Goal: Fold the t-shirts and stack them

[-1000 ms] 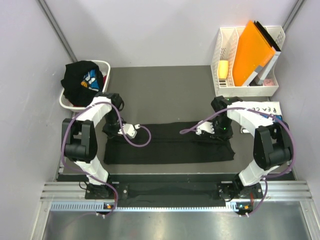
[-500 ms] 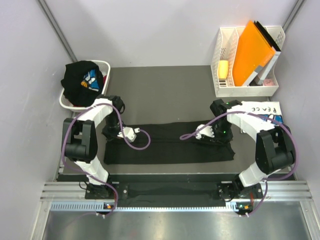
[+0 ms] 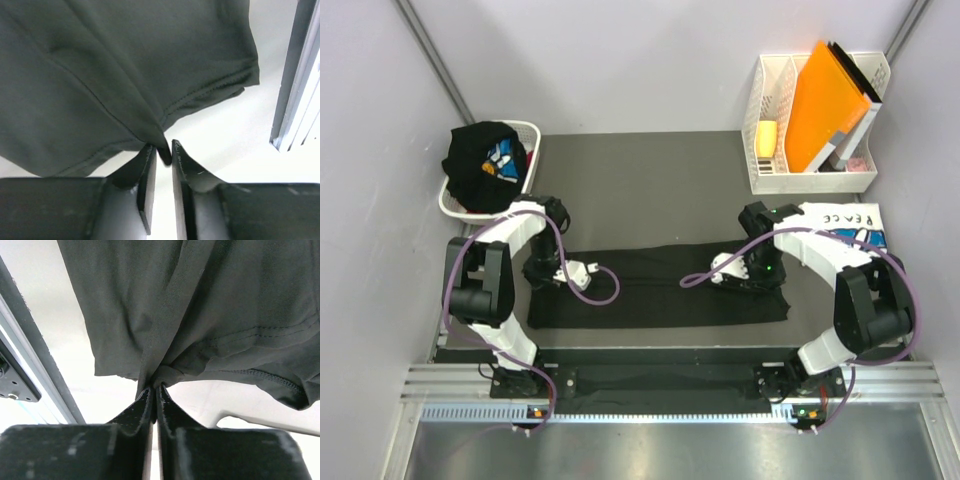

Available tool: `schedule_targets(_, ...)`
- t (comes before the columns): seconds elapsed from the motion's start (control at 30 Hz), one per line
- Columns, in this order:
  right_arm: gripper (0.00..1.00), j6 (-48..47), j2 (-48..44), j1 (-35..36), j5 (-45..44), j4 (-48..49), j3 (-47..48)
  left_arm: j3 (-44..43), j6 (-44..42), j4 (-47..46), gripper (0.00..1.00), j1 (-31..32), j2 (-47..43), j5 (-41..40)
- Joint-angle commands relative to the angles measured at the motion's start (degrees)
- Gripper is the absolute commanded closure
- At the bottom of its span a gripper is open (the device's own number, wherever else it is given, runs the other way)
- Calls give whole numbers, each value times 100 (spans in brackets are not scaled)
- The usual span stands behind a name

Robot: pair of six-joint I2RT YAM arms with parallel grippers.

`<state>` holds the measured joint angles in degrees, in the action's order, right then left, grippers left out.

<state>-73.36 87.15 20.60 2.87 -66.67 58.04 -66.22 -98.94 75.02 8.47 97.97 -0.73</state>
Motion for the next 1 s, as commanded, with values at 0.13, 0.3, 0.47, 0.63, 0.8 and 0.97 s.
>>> schedule_targets(0.13, 43, -257, -128, 190, -235, -83, -126, 188, 50, 1058, 58, 6, -6, -769)
schedule_targets(0.3, 36, -328, -260, 190, -270, -30, -197, 171, -29, 830, 57, -178, 37, -1060)
schedule_targets(0.47, 37, -275, -331, 120, -261, 14, -170, -750, 356, 601, 57, -460, 475, -877)
schedule_targets(0.63, 52, -126, -270, 6, 63, -240, 302, -1744, 989, 303, 57, -671, 855, -235)
schedule_targets(0.8, 40, 287, -103, -231, 635, -443, 1033, -1720, 1209, -302, 57, -671, 855, -42)
schedule_targets(0.97, 76, 955, 468, -741, 1223, -232, 1675, -1693, 1605, -725, 58, -557, 908, 363)
